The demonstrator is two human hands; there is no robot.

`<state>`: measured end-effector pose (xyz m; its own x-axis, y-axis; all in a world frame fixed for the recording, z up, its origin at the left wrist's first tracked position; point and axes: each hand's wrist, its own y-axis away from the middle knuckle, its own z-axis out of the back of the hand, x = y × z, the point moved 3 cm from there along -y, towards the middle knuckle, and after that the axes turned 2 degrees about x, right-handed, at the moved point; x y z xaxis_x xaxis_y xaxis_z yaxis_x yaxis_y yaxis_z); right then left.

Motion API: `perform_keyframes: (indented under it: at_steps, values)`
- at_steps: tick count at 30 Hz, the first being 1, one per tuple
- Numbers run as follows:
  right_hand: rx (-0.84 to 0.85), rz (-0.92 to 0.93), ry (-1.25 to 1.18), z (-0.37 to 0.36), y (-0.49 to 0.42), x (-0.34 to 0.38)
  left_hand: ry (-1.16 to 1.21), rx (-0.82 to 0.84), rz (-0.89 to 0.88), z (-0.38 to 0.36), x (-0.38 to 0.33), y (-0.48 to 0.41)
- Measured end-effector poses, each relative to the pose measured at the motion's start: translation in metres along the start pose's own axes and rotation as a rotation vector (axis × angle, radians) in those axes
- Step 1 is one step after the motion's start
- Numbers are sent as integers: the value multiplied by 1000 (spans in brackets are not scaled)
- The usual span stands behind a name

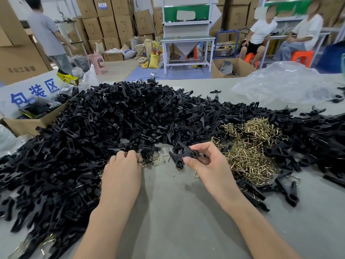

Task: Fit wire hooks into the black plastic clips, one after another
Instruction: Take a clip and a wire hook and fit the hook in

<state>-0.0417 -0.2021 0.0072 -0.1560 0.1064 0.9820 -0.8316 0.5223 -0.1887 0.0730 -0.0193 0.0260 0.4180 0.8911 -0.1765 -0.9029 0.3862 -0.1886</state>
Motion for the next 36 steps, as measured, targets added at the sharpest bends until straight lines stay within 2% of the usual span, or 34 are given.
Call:
perform_keyframes:
  at_steps: [3,9,11,16,20,22,25,32,36]
  values:
    - [0,-7,0,0,2,2,185,-62,12,1,4,-2]
    - [-10,-23,7,0,4,5,365,-202,-8,8,0,-2]
    - [-10,-30,-6,0,4,6,509,-223,-18,11,-3,-2]
    - [61,-88,-189,-1,4,10,1031,-117,-21,13,-26,2]
    - [168,-139,-623,-9,4,10,1480,125,7,3,-52,10]
    - [174,-171,-743,-10,3,9,1478,137,-20,1,-57,13]
    - [148,-207,-834,-9,3,8,1334,53,-84,0,-56,14]
    - [137,-230,-895,-9,4,12,856,-86,-286,-2,-60,18]
    - [130,-248,-912,-8,5,15,842,-92,-214,-3,-62,22]
